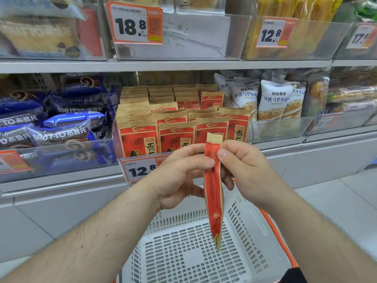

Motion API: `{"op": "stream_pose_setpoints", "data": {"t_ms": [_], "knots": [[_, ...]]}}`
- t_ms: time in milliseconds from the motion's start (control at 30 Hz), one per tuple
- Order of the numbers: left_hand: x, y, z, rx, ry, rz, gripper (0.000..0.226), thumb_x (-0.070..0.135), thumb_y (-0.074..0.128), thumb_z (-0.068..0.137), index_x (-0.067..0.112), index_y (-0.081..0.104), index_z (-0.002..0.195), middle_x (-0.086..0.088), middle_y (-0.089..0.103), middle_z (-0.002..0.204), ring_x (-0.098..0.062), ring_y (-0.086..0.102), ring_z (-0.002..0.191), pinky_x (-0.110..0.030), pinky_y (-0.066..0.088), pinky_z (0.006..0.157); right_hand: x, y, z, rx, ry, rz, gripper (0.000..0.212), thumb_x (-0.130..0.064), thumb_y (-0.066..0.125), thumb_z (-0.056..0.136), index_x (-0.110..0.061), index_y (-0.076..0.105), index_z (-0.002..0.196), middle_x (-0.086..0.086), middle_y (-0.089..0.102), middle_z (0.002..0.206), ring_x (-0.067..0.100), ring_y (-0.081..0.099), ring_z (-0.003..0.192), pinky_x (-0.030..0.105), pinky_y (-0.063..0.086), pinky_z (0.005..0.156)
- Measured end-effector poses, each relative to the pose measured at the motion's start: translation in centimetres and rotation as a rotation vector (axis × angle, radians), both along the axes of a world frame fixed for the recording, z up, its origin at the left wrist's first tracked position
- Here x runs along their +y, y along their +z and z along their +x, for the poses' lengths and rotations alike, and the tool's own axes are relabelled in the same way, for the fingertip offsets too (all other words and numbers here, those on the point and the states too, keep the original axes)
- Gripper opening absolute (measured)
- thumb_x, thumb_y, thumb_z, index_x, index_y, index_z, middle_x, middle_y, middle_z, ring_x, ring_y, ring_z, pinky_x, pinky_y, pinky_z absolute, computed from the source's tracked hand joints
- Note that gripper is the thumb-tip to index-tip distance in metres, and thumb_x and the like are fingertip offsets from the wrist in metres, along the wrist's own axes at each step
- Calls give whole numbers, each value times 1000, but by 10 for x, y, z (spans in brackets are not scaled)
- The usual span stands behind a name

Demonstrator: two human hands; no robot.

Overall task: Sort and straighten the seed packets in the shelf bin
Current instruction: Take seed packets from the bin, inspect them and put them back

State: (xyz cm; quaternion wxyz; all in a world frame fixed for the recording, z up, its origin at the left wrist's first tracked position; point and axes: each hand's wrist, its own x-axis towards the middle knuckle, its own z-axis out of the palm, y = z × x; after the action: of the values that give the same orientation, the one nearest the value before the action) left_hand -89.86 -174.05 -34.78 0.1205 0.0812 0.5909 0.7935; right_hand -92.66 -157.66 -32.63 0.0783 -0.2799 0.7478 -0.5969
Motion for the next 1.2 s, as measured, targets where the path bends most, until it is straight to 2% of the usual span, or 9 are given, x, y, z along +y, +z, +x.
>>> {"op": "stream_pose_setpoints", "data": {"t_ms": [133,300,400,467,567,767,933,1067,1200], "knots": [[4,4,-1,-54,245,-38,66,17,73,68,8,57,131,-6,70,91,-24,71,84,-43,55,63,3,1,0,162,-70,84,28,-14,55,98,-19,62,71,-10,58,54,2,51,47,17,42,52],[1,13,-2,-59,451,78,69,10,80,70,7,54,134,-7,69,90,-19,69,66,-40,56,59,20,6,-5,153,30,316,29,-49,67,69,-20,63,67,1,57,56,8,51,53,30,46,52],[0,15,-3,-41,479,112,31,4,68,86,10,61,116,-1,69,75,-19,69,68,-40,58,58,23,8,-3,128,135,500,23,-40,75,75,-20,66,68,-5,61,58,4,53,54,28,48,55],[0,16,-3,-41,474,118,24,4,66,88,13,62,110,1,69,72,-19,69,69,-42,59,59,21,9,-1,135,137,564,18,-33,74,82,-19,70,72,-2,66,65,6,58,57,33,55,60],[-1,16,-3,-54,487,97,39,4,67,87,8,59,125,-1,70,78,-18,70,69,-43,59,60,20,11,2,123,139,631,17,-25,69,90,-17,71,75,-1,70,71,14,67,65,41,59,67],[-2,12,-5,-80,482,93,52,6,69,87,5,53,136,-1,71,76,-18,69,65,-53,58,67,19,15,2,115,158,714,22,-16,63,95,-14,66,73,-7,69,66,8,68,60,31,59,64],[-2,10,-6,-69,449,119,53,6,70,86,6,53,136,-1,71,76,-18,69,67,-49,58,65,21,12,0,95,174,686,24,-16,64,94,-18,65,70,-7,69,66,10,68,61,34,60,66],[-6,14,-3,-16,360,136,47,5,75,70,9,62,114,-2,71,79,-22,69,80,-41,58,62,24,9,-3,49,192,538,15,-29,77,84,-18,70,76,0,70,70,18,67,65,40,60,65],[-11,14,2,34,155,236,60,16,76,58,4,64,116,-18,69,97,-33,64,95,-46,57,79,24,3,-10,-174,79,179,44,-39,77,70,-9,56,94,-7,60,65,13,51,53,26,42,51]]}}
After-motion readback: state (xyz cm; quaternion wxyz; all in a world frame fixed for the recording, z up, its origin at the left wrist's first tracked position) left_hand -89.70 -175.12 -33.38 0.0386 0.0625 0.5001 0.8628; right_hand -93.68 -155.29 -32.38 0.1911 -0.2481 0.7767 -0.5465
